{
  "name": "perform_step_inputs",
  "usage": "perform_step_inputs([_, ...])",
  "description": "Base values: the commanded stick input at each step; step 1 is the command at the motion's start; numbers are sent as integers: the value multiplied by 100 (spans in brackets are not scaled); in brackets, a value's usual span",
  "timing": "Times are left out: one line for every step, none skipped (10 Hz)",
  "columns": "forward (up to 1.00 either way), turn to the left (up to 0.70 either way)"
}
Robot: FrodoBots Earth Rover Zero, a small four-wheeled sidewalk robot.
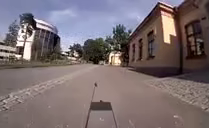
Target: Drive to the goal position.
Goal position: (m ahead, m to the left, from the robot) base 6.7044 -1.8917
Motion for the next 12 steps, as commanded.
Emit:
perform_step_inputs([45, 0])
perform_step_inputs([45, 0])
perform_step_inputs([45, 0])
perform_step_inputs([45, 0])
perform_step_inputs([45, 0])
perform_step_inputs([45, 0])
perform_step_inputs([45, 0])
perform_step_inputs([45, 0])
perform_step_inputs([45, 0])
perform_step_inputs([45, 0])
perform_step_inputs([45, 0])
perform_step_inputs([45, 0])
